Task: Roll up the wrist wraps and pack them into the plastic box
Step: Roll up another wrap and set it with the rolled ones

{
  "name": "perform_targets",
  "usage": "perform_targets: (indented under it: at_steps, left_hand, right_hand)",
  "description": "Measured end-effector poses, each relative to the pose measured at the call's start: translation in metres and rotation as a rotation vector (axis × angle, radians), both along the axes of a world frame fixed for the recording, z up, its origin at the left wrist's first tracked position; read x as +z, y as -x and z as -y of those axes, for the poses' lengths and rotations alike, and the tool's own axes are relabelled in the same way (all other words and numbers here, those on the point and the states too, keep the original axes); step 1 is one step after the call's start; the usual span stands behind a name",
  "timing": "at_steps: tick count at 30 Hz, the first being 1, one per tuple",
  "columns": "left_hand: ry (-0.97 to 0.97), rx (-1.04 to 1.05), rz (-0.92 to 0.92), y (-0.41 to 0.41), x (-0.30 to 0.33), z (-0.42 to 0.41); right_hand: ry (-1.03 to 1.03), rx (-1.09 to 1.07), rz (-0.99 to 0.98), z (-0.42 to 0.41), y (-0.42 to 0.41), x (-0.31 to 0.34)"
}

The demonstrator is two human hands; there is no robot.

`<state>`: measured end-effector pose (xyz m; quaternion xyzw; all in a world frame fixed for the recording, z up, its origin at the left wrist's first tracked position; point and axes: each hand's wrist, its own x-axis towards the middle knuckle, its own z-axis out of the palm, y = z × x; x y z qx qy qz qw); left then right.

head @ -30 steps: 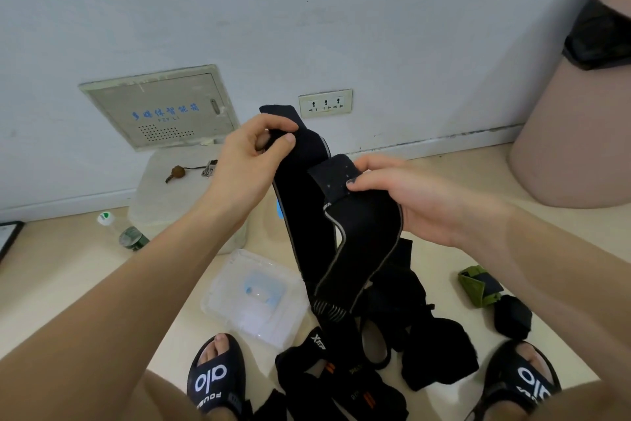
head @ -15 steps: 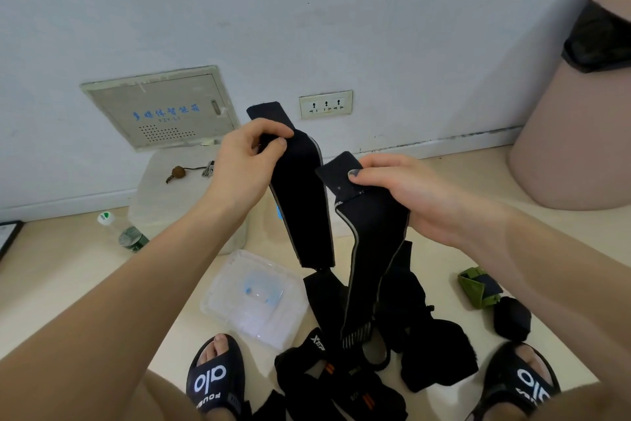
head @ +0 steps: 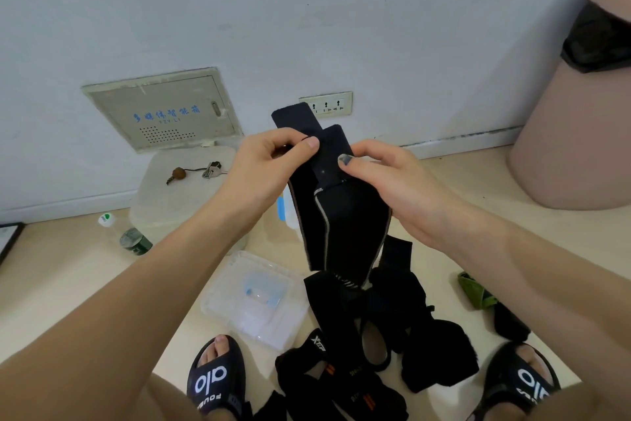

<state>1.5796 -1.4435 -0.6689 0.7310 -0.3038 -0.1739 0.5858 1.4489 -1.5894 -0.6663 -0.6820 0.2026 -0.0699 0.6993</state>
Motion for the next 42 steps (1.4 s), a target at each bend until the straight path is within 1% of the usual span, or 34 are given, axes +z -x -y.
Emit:
perform_targets:
  at_steps: [1,4,7,11,13,16,19,21,23,27,30,33,36,42]
  left_hand:
    - [0.007,0.003,0.004,-0.001,0.0,0.0]
    - [0.03,0.012,0.02,-0.001,0.002,-0.001]
    - [0.052,0.004,0.021,-0.002,0.002,0.0]
    - [0.072,-0.019,-0.015,0.003,0.006,0.001]
    - [0.08,-0.02,-0.061,0.007,0.008,0.001]
    - [0.112,-0.039,-0.051,0.006,0.009,-0.001]
    - [0.137,-0.049,-0.024,0.004,0.007,-0.001]
    - [0.1,-0.01,0.035,0.001,0.005,-0.002]
    - [0.076,-0.001,0.041,-0.004,0.002,-0.003]
    - [0.08,0.03,0.033,-0.01,0.001,-0.008]
    - [0.109,0.053,0.04,-0.009,0.002,-0.009]
    - [0.124,0.065,0.037,-0.01,0.001,-0.009]
    - [0.14,0.069,0.029,-0.008,0.002,-0.007]
    - [0.112,0.045,-0.002,-0.007,0.002,-0.005]
  right_hand:
    - [-0.083,0.038,-0.022,0.0,0.0,0.0]
    - [-0.442,0.154,-0.079,0.002,0.0,0.003]
    - [-0.66,0.199,-0.068,0.005,0.001,0.003]
    - [-0.833,0.32,-0.063,-0.002,0.001,0.0]
    - [-0.876,0.373,-0.048,-0.006,0.001,-0.002]
    - [-0.893,0.381,-0.024,-0.005,0.001,-0.003]
    - [-0.848,0.275,-0.035,-0.009,0.001,0.0]
    - [-0.762,0.21,-0.044,-0.014,0.0,-0.001]
    - [-0.634,0.192,-0.025,-0.015,0.0,-0.004]
    - [-0.299,0.165,0.05,-0.007,0.0,-0.003]
    - [-0.155,0.084,0.09,0.0,0.0,-0.001]
    - [-0.053,0.01,0.104,0.002,-0.001,-0.002]
    - [0.072,-0.044,0.076,-0.001,-0.001,-0.005]
    - [0.146,-0.049,0.061,-0.003,-0.002,-0.008]
